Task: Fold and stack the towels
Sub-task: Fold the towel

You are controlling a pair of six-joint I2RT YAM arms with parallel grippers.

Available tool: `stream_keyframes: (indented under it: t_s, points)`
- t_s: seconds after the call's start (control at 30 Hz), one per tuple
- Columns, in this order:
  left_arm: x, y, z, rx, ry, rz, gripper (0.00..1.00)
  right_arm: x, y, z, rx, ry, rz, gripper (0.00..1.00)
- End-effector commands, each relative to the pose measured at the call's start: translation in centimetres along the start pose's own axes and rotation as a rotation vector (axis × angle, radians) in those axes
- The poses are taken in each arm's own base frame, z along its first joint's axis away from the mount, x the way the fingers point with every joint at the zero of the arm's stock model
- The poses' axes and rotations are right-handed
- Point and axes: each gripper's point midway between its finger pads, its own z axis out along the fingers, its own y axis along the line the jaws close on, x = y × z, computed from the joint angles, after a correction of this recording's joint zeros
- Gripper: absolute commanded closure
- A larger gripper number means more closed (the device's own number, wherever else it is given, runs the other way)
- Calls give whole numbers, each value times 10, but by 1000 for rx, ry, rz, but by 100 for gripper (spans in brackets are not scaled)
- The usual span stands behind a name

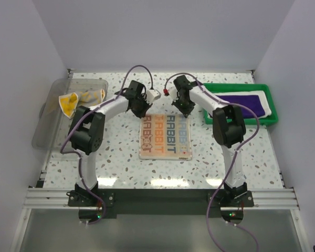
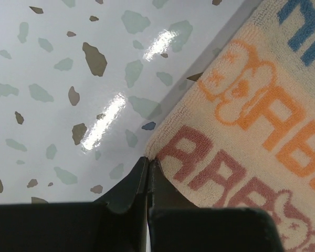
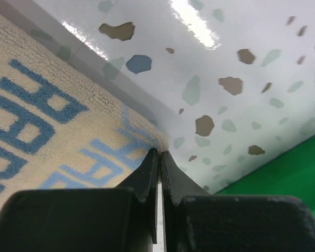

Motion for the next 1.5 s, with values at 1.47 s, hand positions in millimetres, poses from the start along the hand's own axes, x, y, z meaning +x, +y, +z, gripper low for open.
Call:
stream_keyframes:
  t_s: [1.47]
  points:
    - [89, -153, -124, 175, 84, -337, 100, 119, 83, -98, 113, 13, 496, 100]
